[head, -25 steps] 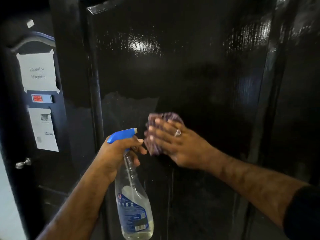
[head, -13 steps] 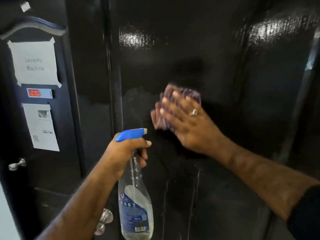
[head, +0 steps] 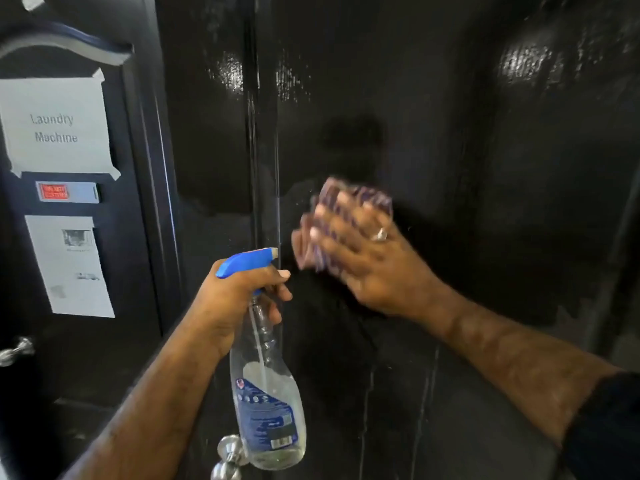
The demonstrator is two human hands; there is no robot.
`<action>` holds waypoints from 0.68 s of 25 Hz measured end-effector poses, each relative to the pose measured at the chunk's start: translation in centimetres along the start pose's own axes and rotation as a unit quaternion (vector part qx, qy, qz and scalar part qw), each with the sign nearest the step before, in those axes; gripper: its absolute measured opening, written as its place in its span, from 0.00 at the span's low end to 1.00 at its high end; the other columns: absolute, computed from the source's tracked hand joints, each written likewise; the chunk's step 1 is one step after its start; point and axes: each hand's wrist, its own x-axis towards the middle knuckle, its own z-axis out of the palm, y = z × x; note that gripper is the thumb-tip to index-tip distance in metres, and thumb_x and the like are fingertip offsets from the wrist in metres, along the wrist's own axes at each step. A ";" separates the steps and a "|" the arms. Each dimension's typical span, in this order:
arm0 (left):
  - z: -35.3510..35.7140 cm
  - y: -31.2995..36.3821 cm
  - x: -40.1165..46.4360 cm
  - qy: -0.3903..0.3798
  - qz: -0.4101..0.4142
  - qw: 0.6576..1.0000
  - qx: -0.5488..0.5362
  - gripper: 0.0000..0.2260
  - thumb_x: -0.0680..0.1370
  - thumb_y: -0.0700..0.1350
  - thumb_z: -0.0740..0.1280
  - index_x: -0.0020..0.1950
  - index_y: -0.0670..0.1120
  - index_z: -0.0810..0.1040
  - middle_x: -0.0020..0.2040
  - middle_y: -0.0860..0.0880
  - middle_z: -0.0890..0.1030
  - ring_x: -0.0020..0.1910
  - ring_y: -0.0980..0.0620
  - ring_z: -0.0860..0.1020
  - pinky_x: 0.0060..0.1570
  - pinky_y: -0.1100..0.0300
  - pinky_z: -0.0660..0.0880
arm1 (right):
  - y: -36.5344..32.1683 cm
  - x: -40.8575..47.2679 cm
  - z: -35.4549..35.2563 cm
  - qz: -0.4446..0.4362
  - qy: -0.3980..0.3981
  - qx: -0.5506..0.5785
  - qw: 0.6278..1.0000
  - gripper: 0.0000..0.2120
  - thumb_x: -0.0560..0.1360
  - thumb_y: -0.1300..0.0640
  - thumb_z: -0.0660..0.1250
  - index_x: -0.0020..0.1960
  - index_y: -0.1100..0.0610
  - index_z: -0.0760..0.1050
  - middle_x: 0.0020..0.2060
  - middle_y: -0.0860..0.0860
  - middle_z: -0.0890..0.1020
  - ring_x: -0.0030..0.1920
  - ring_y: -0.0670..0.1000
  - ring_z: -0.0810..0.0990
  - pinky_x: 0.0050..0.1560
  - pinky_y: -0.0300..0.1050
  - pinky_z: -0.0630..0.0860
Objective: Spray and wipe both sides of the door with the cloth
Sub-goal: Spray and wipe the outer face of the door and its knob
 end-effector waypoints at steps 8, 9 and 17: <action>-3.5 -0.8 0.7 -0.017 0.002 1.000 0.019 0.09 0.75 0.37 0.74 0.45 0.32 0.79 0.39 0.34 0.83 0.25 0.42 0.76 0.32 0.55 0.76 | 3.0 9.1 -1.2 0.072 0.059 -0.048 0.995 0.29 0.85 0.47 0.64 0.84 0.52 0.65 0.85 0.55 0.62 0.86 0.62 0.57 0.82 0.65 0.57; -4.0 -0.8 0.6 -0.013 0.000 1.000 0.021 0.08 0.74 0.38 0.75 0.43 0.34 0.80 0.39 0.35 0.83 0.26 0.41 0.77 0.33 0.54 0.77 | 2.9 10.8 -1.4 0.129 0.067 -0.049 0.988 0.29 0.86 0.45 0.63 0.85 0.51 0.65 0.85 0.55 0.61 0.86 0.63 0.56 0.83 0.65 0.55; -9.2 -0.6 -0.7 0.078 -0.021 0.997 -0.008 0.08 0.74 0.34 0.73 0.36 0.41 0.80 0.30 0.39 0.77 0.22 0.45 0.76 0.34 0.54 0.78 | -2.1 6.3 1.3 -0.223 -0.084 -0.036 0.971 0.29 0.84 0.51 0.63 0.84 0.52 0.66 0.85 0.53 0.61 0.87 0.58 0.54 0.85 0.61 0.56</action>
